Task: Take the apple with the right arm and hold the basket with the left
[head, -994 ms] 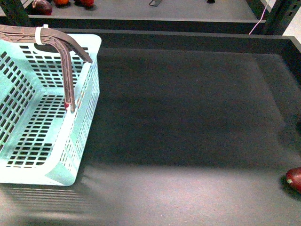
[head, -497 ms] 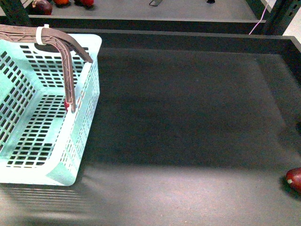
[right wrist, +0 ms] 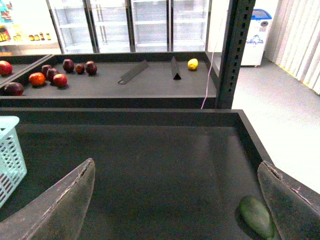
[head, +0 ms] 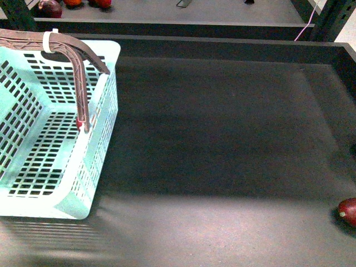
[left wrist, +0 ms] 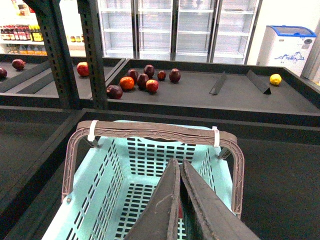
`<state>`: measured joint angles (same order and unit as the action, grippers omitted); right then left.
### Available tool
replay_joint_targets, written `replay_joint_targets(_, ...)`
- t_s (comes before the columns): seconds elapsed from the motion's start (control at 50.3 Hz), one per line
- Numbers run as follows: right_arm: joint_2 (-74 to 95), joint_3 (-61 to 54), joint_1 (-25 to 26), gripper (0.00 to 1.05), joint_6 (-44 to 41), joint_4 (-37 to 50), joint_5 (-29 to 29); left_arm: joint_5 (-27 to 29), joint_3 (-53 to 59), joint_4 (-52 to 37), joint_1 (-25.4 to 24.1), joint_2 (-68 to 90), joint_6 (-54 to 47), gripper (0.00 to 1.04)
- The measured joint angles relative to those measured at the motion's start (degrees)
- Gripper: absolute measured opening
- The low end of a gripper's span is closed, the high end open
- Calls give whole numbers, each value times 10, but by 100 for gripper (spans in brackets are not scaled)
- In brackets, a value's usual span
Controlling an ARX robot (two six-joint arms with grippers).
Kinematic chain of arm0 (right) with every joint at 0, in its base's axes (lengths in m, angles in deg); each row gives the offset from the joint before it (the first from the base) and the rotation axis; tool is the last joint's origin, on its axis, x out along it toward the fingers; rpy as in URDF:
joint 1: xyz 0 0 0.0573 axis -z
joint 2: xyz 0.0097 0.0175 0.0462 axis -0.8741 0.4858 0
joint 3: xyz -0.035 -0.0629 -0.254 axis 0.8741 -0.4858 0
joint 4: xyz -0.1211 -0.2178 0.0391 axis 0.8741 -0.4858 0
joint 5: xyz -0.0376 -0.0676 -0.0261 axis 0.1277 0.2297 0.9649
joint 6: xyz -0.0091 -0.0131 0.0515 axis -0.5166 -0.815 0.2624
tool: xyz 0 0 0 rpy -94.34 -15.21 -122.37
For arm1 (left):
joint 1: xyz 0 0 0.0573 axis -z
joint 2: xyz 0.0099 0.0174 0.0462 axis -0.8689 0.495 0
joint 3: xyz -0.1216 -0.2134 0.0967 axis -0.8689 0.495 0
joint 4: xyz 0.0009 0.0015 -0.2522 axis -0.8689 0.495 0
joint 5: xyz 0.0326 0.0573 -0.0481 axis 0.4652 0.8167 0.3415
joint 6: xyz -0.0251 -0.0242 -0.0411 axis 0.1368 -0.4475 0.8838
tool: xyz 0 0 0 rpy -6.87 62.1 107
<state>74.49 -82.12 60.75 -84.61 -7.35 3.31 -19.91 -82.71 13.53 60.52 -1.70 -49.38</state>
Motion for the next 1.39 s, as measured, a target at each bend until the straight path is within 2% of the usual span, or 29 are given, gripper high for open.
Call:
replay_joint_targets(0.576,0,0,0,96,0,0,0,0,0,96,0,-96,0,3)
replay_joint_targets(0.715,0,0,0,96,0,0,0,0,0,191,0,-178,0,3)
replay_joint_targets(1.391,0,0,0,96,0,0,0,0,0,197,0,-194,0,3)
